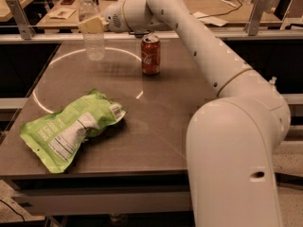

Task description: Pick water bottle

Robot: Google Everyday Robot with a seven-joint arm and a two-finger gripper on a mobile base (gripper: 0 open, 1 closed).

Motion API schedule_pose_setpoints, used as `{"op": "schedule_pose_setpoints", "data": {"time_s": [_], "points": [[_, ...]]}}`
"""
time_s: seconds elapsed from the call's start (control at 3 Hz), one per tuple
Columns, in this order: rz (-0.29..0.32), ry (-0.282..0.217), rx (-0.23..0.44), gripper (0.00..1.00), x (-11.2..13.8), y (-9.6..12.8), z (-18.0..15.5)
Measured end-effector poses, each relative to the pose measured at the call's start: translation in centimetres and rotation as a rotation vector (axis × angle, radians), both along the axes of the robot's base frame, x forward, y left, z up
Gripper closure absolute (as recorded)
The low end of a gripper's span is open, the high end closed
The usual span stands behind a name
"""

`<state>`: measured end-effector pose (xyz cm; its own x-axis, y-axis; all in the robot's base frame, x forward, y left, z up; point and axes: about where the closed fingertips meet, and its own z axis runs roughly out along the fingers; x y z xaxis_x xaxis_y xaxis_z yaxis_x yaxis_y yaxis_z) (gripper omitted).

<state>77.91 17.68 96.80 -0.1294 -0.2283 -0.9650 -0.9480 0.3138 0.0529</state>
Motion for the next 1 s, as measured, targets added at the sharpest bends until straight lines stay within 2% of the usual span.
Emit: {"op": "schedule_pose_setpoints", "data": {"time_s": [0.33,0.67,1.0], "points": [[0.06,-0.017,0.052,1.0,-1.5,-1.1,2.3],[0.145,-0.011,0.088,1.0,-2.9,-1.4,4.4],[0.165,-0.017,0.088,1.0,-3.4,-1.6,5.0]]}}
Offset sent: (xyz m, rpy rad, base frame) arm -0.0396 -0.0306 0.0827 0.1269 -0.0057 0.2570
